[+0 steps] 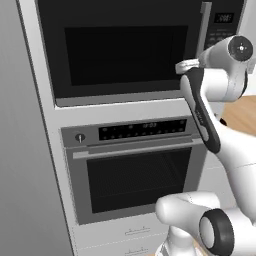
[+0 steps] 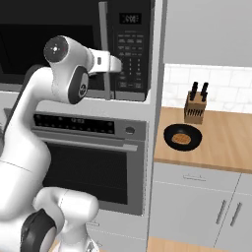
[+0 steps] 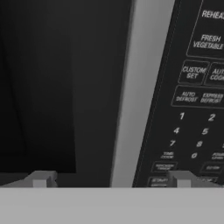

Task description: Open the microwave, place the bowl with waffle inside the microwave, then close the microwave door and turn it on.

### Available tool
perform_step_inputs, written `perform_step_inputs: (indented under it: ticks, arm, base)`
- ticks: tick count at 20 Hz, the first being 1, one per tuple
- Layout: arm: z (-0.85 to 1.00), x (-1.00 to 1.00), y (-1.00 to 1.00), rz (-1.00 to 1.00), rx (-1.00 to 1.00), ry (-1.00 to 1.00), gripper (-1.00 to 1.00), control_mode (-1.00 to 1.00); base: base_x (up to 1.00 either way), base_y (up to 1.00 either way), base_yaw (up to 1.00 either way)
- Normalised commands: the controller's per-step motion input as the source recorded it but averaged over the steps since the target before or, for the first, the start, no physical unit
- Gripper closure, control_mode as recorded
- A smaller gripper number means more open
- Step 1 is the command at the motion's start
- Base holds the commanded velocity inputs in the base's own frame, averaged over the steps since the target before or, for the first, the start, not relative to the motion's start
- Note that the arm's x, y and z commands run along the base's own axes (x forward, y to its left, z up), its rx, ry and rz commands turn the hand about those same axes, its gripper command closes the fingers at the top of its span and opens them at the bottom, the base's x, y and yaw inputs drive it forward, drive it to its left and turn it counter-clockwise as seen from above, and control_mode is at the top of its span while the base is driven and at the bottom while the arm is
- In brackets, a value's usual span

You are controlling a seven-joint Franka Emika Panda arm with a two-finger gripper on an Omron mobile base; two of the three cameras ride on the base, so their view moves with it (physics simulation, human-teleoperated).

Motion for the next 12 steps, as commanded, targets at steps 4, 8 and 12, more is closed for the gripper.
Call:
perform_step_inputs:
  ticks: [4, 8, 12]
  arm:
    - [0.0, 0.42, -0.15, 0.0, 0.02, 0.0, -1.0, -1.0]
    - [-0.02, 0.33, -0.17, 0.0, 0.03, 0.0, -1.0, -1.0]
    - [-0.12, 0.37, -0.04, 0.0, 0.02, 0.0, -1.0, -1.0]
  base:
    - [0.0, 0.0, 0.0]
    - [0.0, 0.0, 0.0]
    - [0.0, 0.0, 0.0]
